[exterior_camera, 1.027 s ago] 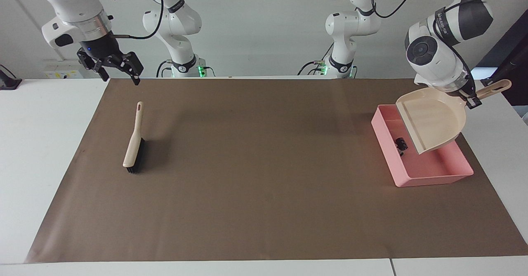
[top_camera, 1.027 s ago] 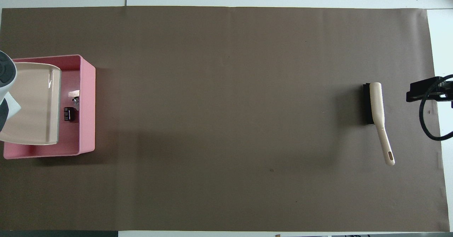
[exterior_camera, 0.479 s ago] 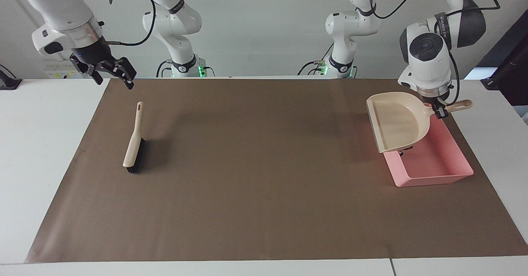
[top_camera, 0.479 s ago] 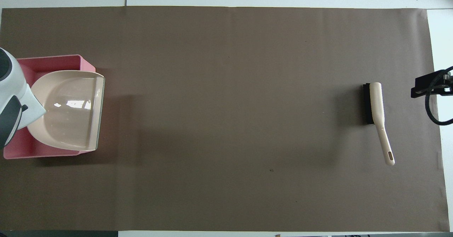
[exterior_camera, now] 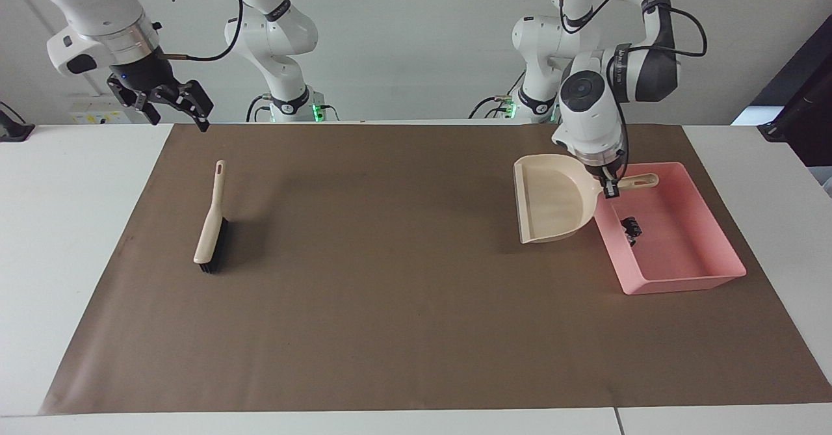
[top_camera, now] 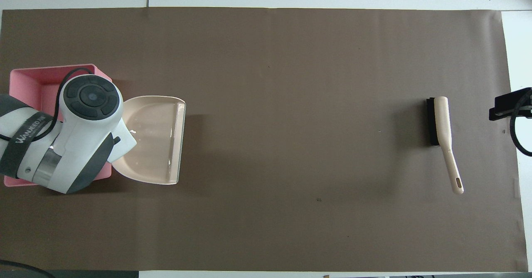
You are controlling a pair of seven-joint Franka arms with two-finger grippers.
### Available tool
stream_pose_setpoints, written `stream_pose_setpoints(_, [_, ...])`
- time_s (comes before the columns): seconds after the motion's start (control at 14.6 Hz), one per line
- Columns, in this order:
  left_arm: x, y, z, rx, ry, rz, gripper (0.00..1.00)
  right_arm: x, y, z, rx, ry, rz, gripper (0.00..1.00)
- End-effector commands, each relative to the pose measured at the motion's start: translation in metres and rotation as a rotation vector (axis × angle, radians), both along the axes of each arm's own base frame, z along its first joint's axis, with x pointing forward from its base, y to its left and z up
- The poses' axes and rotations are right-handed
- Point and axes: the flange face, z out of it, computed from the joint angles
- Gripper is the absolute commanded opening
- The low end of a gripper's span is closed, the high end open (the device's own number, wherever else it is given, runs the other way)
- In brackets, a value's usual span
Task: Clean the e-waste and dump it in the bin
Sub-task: 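Lower the dustpan back onto the table with the left gripper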
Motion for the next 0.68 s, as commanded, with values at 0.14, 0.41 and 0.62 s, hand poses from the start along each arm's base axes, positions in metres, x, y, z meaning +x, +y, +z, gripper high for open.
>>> stream_pose_setpoints(0.14, [-0.024, -0.055, -0.044, -0.056, -0.061, -0.002, 0.01, -0.011, 0.01, -0.005, -0.006, 0.024, 0.068, 0.99])
stream_pose_setpoints(0.41, [-0.039, -0.099, -0.069, -0.085, -0.044, 0.026, 0.0, -0.011, 0.009, -0.014, -0.015, -0.017, 0.09, 0.99])
stream_pose_setpoints(0.62, [-0.051, -0.118, -0.085, -0.079, -0.061, 0.075, 0.0, -0.012, 0.006, -0.014, -0.032, -0.007, 0.153, 0.99])
